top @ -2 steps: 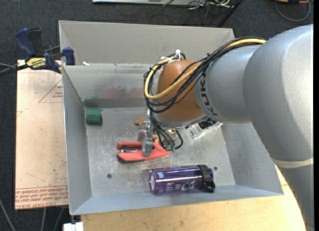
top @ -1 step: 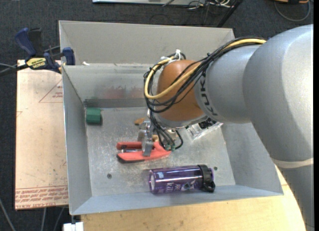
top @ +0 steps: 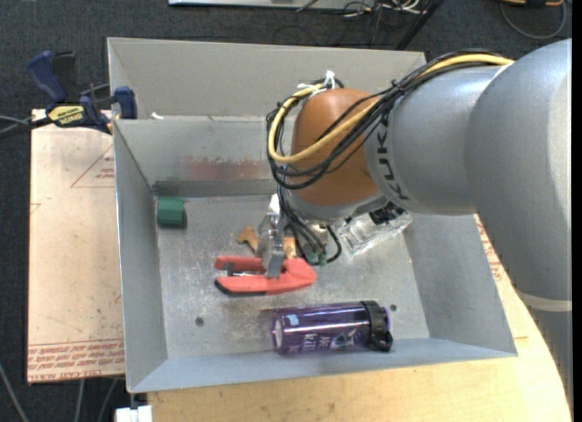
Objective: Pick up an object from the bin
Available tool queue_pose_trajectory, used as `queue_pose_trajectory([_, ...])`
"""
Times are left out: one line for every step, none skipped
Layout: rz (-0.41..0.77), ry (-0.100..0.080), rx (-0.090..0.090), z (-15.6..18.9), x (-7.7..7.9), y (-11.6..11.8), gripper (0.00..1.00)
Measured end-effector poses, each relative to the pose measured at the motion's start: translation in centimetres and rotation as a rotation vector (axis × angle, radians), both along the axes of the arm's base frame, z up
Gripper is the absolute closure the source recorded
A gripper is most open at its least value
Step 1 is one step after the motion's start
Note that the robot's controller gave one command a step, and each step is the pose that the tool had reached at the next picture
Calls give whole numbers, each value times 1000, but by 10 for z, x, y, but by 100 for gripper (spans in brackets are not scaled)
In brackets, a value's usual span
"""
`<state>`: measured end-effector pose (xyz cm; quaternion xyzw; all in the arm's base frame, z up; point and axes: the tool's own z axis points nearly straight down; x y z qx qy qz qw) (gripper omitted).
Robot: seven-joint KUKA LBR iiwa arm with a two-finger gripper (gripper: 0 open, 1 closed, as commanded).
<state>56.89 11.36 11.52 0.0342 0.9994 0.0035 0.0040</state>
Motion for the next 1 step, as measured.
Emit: queue_pose_trajectory([79,-21,3,210,12,-2,100])
